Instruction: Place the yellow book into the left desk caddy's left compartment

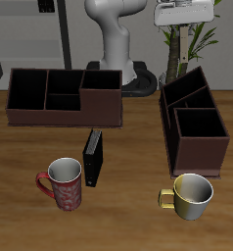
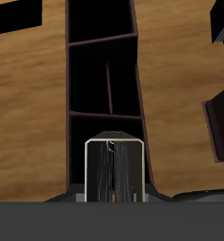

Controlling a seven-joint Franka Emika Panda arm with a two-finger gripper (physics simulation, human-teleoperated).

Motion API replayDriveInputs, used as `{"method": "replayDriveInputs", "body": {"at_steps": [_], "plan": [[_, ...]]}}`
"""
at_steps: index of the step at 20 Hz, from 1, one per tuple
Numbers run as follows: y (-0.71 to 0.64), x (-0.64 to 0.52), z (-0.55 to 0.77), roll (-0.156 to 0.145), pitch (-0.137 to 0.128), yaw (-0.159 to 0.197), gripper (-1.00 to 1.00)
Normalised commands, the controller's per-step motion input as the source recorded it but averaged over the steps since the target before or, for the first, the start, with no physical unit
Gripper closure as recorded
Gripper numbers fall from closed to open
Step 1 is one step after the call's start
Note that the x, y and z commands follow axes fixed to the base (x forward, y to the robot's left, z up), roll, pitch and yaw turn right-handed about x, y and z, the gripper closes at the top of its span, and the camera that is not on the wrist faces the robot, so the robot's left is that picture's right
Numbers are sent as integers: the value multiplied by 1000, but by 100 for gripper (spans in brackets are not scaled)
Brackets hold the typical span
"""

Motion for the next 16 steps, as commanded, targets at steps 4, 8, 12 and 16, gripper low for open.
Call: {"method": "replayDriveInputs", "body": {"at_steps": [4,8,12,16], "plan": [[141,95,-59,28,17,1,100],[116,69,-45,14,10,8,100],[41,91,-36,10,4,9,100],[-29,124,-144,7,18,6,100]]}}
